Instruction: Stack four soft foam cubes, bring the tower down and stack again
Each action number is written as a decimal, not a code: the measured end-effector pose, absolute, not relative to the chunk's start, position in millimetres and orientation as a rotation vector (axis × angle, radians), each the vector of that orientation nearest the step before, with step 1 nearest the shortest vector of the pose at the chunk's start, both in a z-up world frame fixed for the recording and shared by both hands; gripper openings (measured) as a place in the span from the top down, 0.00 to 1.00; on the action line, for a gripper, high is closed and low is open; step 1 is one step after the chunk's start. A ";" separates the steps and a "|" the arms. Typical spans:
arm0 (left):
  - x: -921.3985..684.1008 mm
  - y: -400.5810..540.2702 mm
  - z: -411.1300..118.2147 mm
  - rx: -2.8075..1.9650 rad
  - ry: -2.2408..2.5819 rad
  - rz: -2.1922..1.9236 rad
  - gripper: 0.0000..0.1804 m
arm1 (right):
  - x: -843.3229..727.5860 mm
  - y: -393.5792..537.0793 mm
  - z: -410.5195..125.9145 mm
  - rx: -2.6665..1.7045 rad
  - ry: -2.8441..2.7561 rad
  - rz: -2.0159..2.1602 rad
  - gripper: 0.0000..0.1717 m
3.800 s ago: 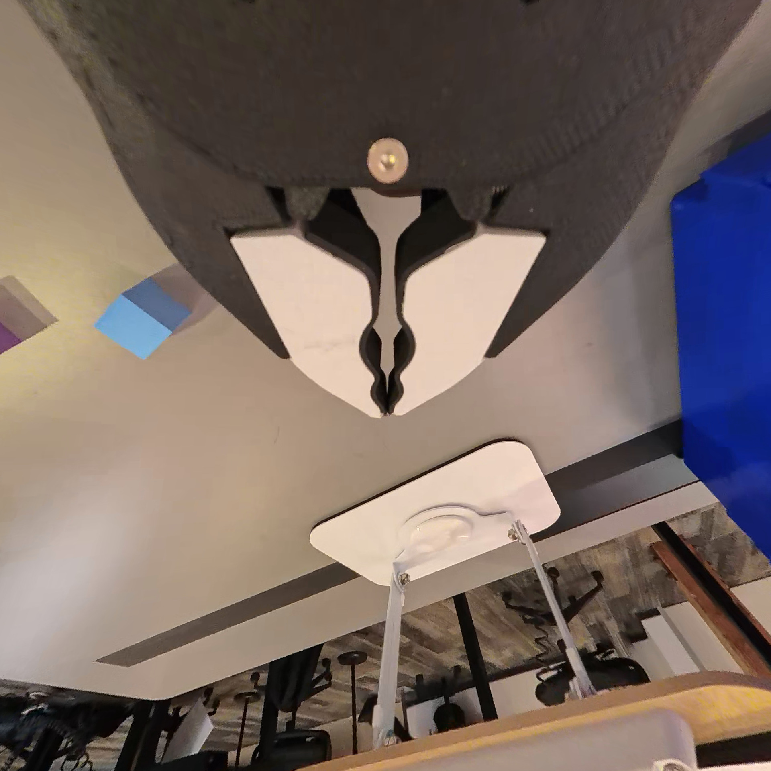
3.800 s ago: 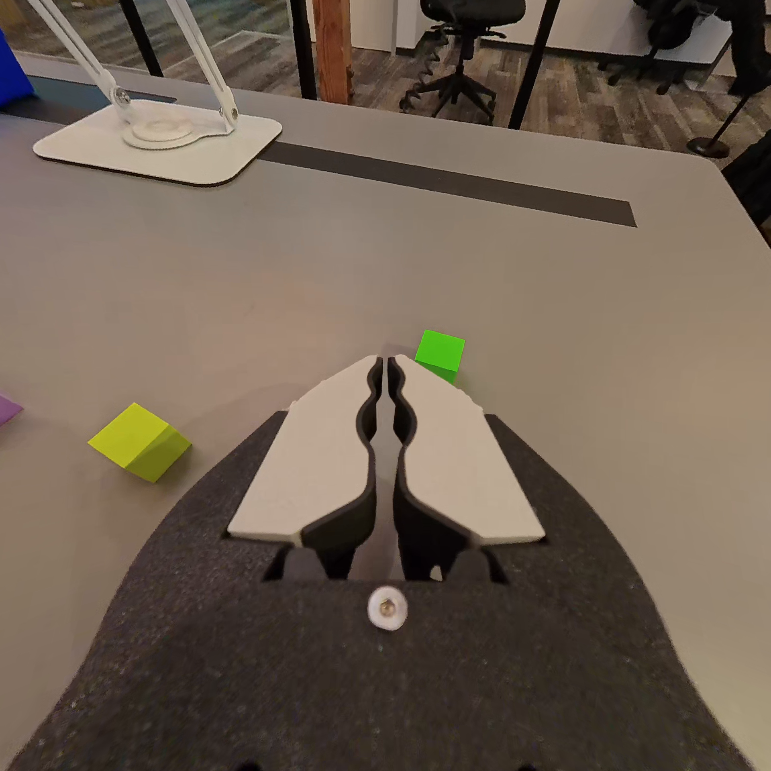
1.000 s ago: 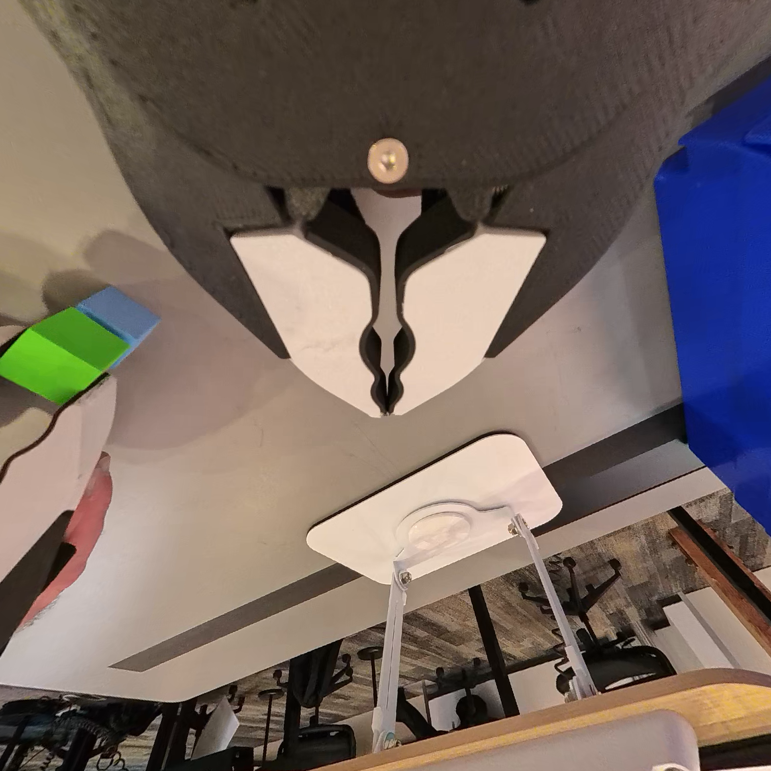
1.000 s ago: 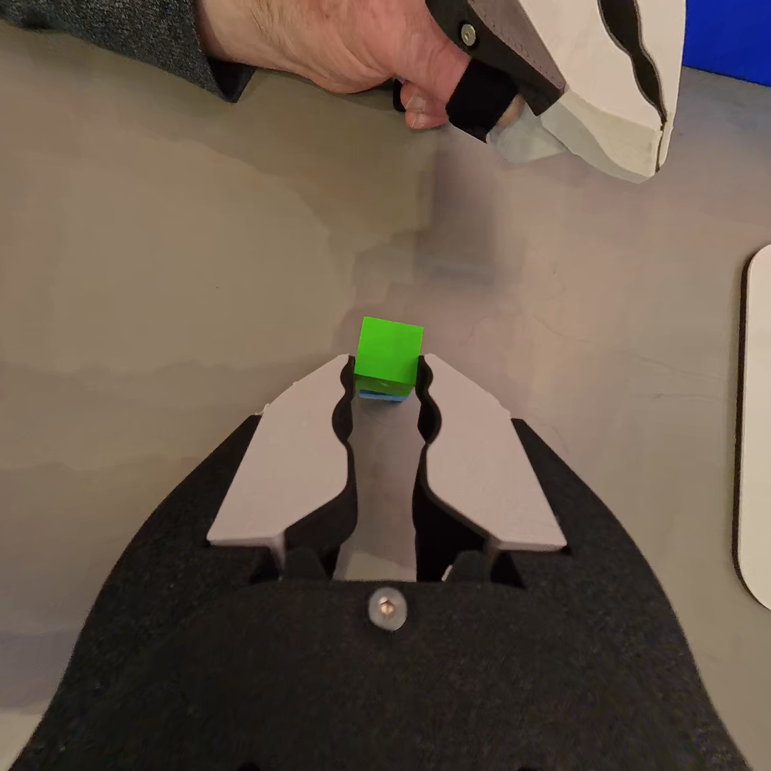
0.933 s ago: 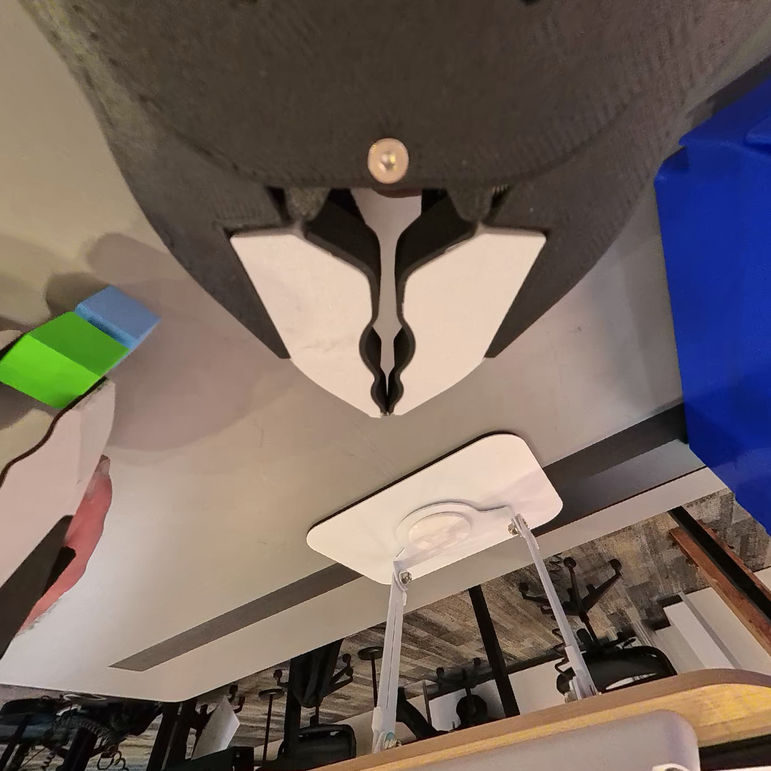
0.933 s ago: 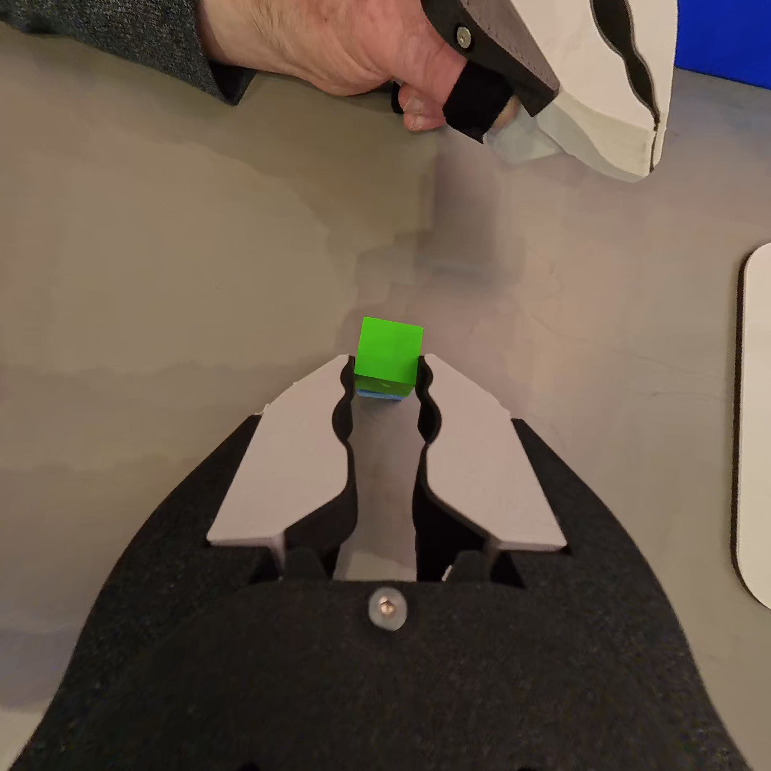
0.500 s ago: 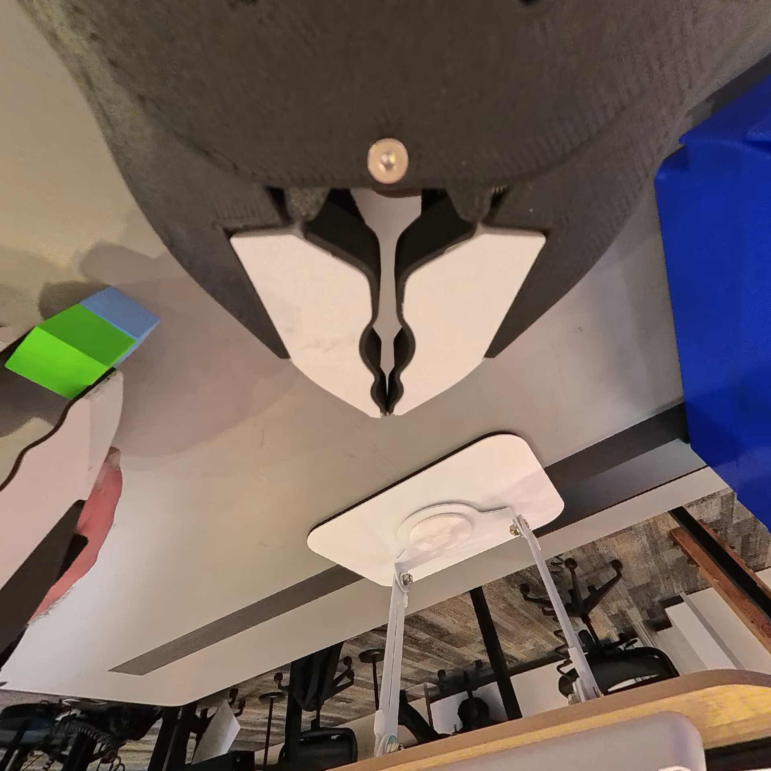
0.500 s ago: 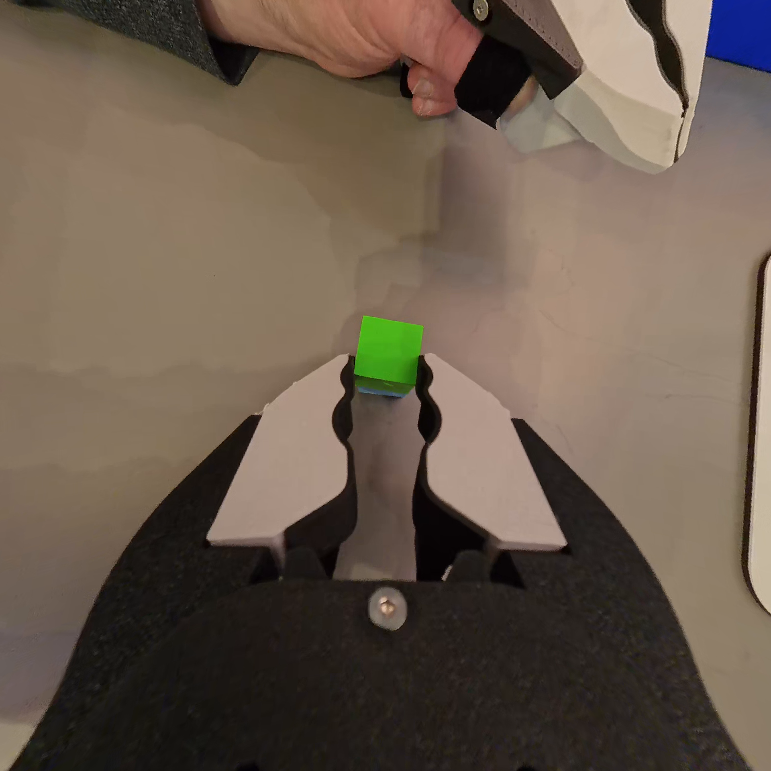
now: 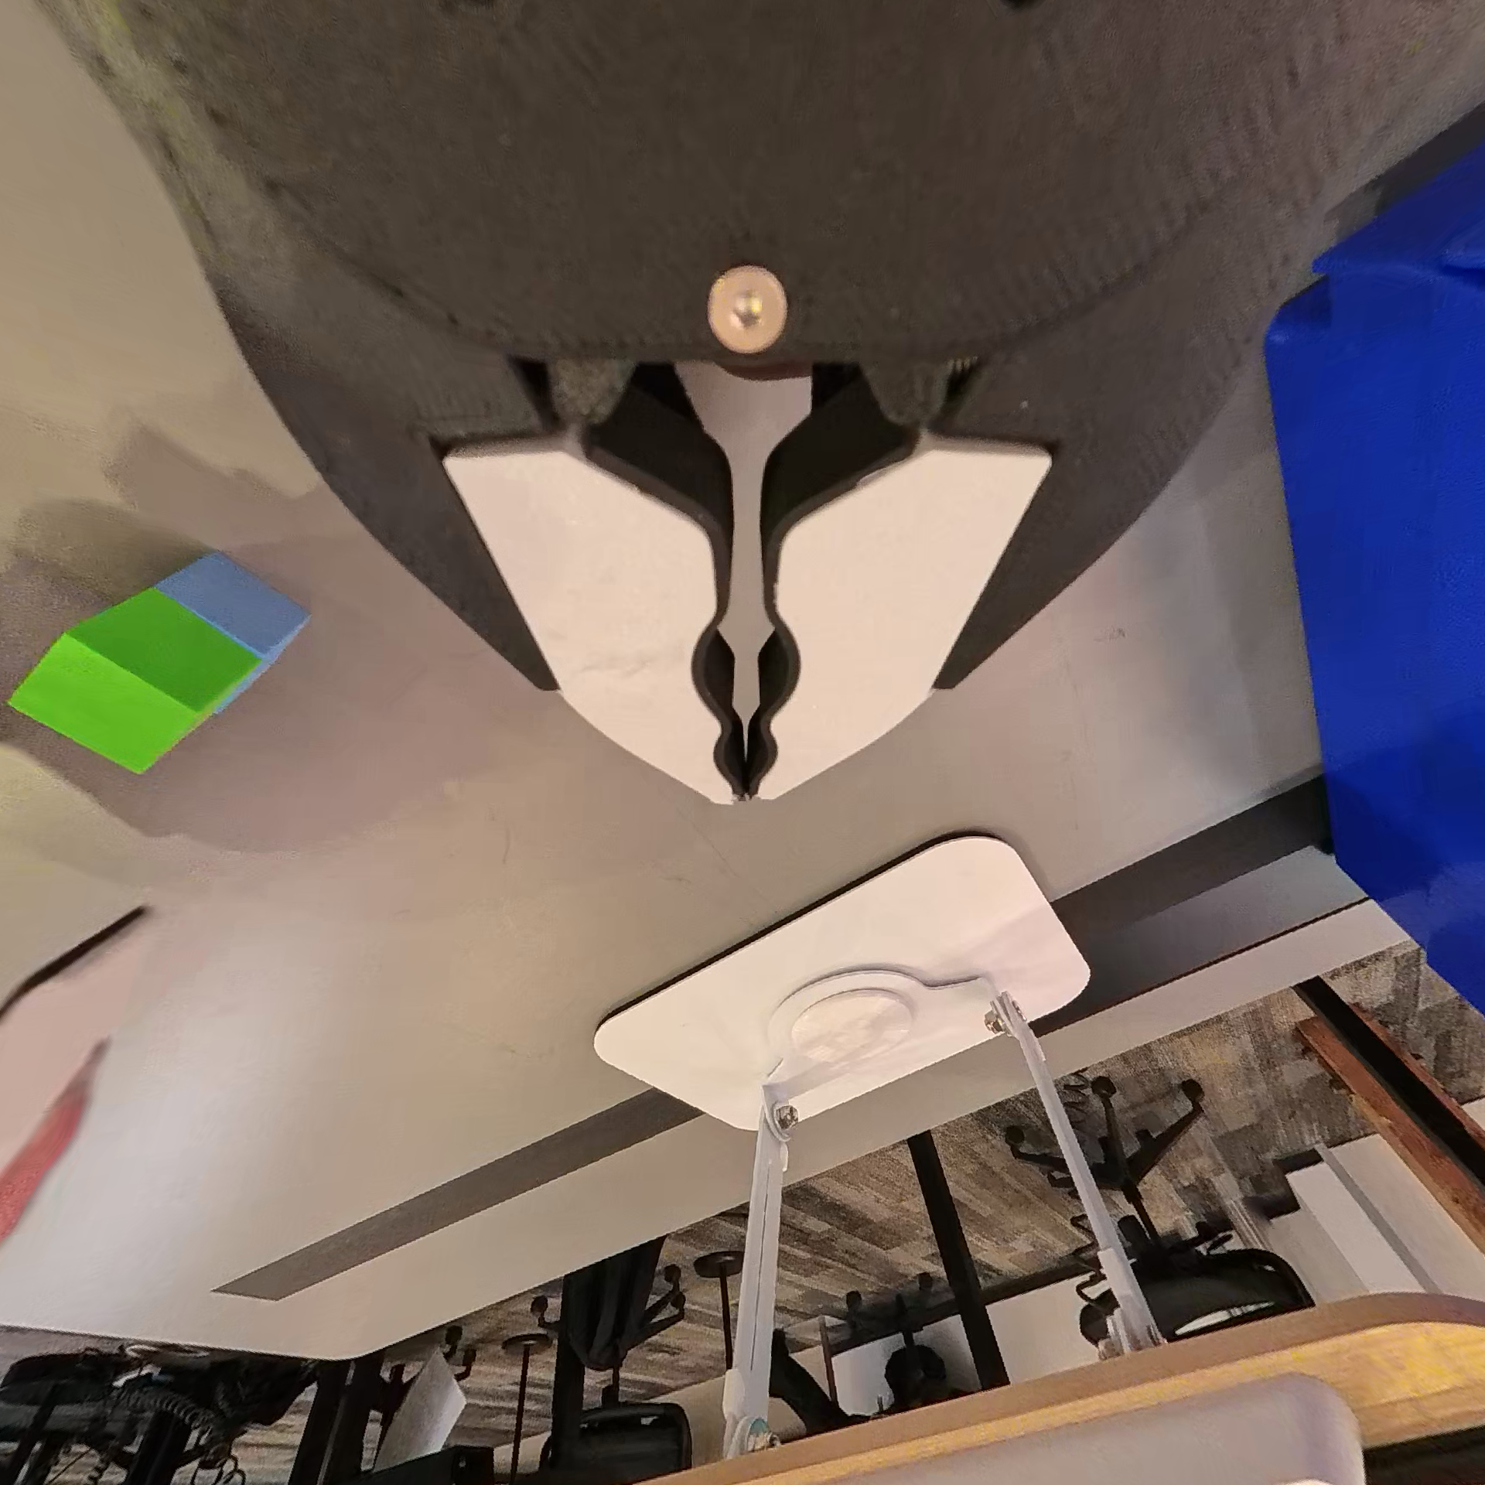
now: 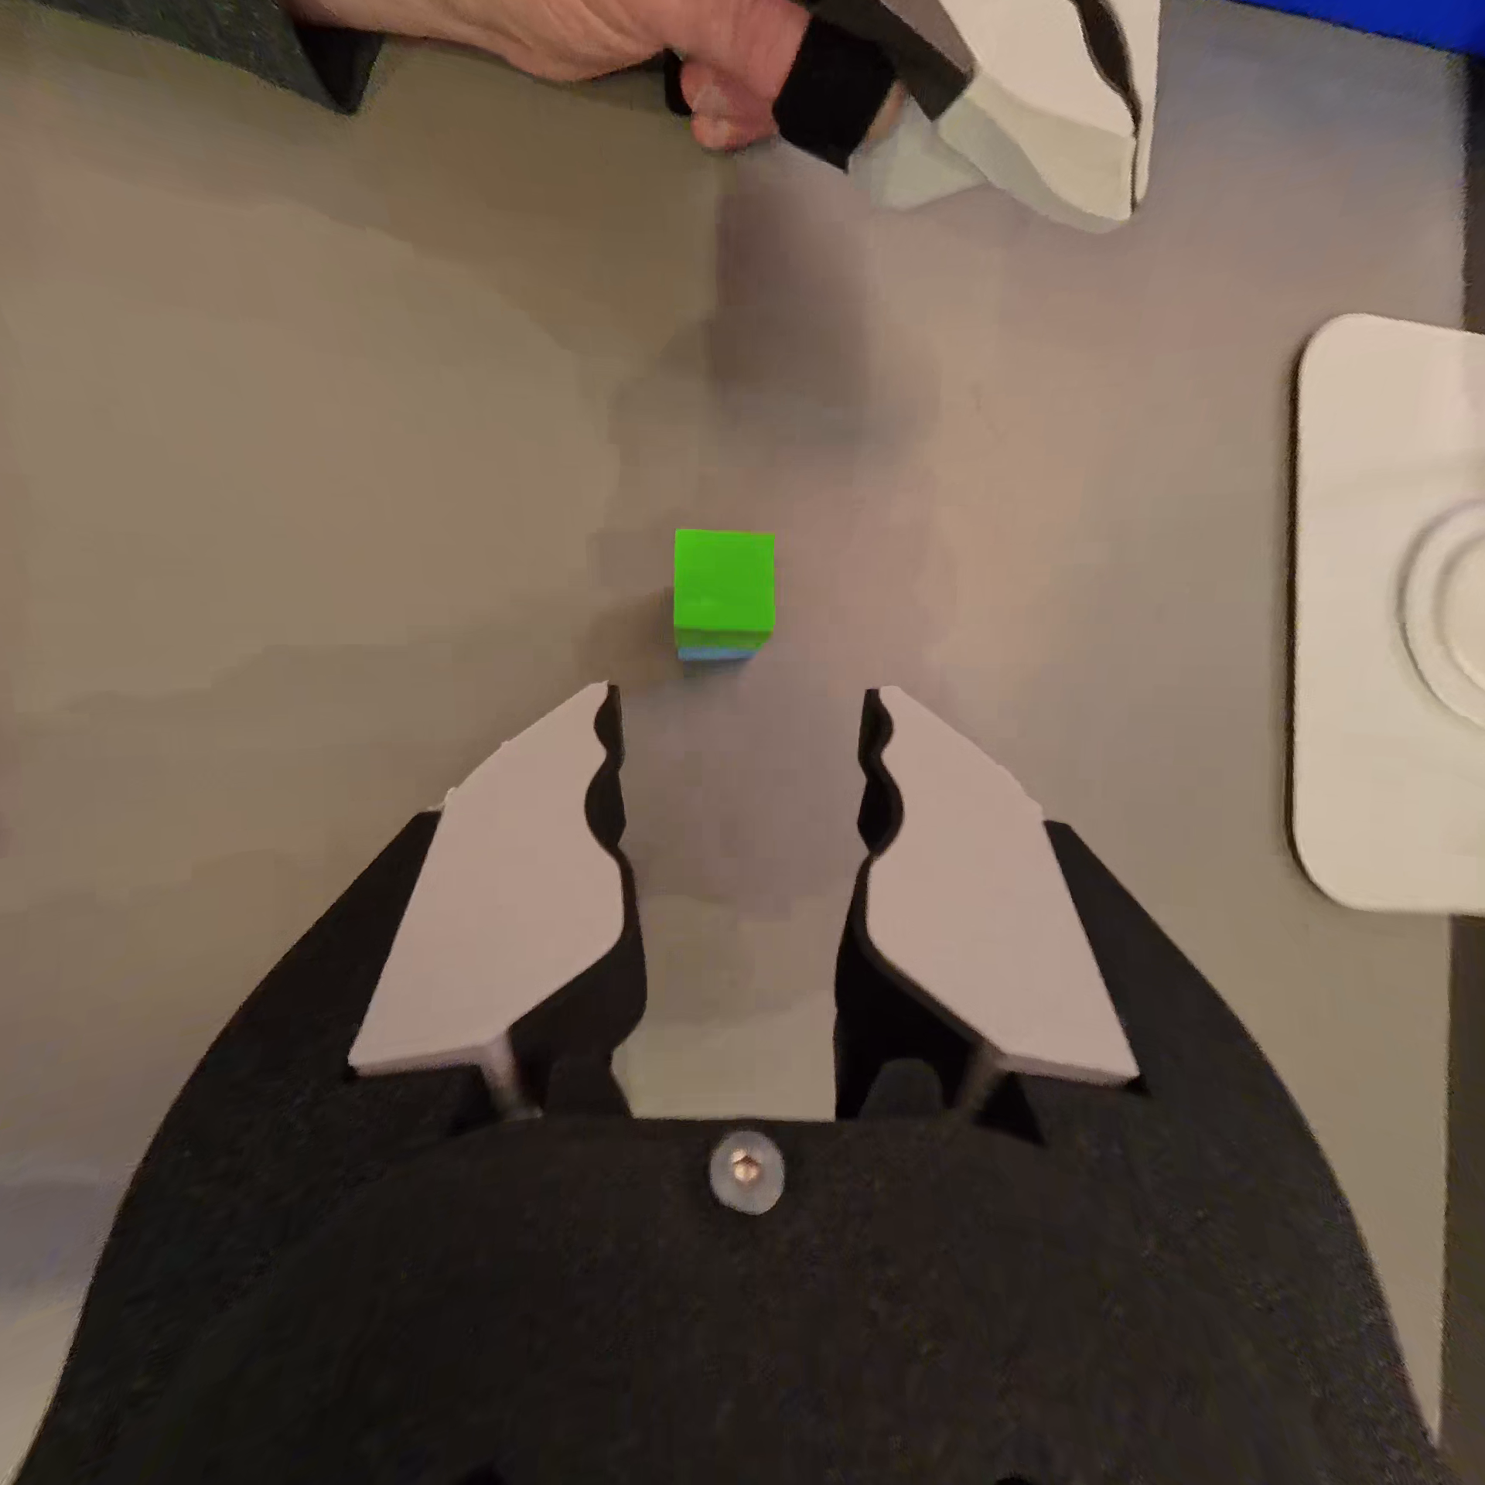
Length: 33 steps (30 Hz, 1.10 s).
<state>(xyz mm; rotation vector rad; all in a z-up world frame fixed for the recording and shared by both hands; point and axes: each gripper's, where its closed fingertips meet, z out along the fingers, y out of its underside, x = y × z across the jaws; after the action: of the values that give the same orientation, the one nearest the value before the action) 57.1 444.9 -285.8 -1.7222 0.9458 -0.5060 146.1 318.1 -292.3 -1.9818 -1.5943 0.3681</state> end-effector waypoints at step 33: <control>59.5 443.2 -285.7 -1.715 0.954 -0.500 1.00 | 149.6 297.6 -282.5 -2.030 -1.568 0.214 0.84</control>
<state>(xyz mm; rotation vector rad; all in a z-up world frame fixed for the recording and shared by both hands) 59.5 443.2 -285.7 -1.7155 0.9539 -0.5003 149.6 297.6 -282.5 -2.0298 -1.5679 0.2139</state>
